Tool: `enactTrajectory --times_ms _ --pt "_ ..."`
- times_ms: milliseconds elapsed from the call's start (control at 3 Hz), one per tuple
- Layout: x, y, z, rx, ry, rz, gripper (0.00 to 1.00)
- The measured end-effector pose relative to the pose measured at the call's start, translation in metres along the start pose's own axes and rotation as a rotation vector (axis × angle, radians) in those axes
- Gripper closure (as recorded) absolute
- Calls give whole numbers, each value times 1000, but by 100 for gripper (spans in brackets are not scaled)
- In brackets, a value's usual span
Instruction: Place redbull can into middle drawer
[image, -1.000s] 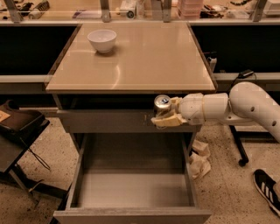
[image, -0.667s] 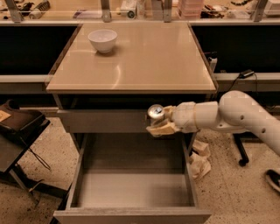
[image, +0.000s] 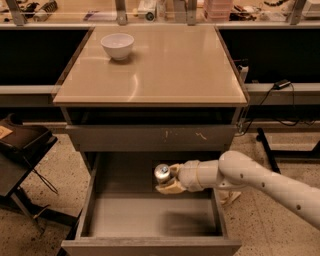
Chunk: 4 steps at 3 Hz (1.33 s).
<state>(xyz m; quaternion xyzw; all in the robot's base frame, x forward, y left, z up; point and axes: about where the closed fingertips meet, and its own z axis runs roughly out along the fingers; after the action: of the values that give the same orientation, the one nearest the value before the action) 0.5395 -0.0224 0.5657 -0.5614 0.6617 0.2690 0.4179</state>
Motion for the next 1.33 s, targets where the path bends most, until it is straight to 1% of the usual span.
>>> enactTrajectory --times_ms 333,667,1000,1333 --pt "41 18 36 -48 58 33 100" --pt "43 19 40 -53 62 33 100" --pt "68 23 61 -101 33 103 100" --pt "110 37 92 -165 -13 210 100"
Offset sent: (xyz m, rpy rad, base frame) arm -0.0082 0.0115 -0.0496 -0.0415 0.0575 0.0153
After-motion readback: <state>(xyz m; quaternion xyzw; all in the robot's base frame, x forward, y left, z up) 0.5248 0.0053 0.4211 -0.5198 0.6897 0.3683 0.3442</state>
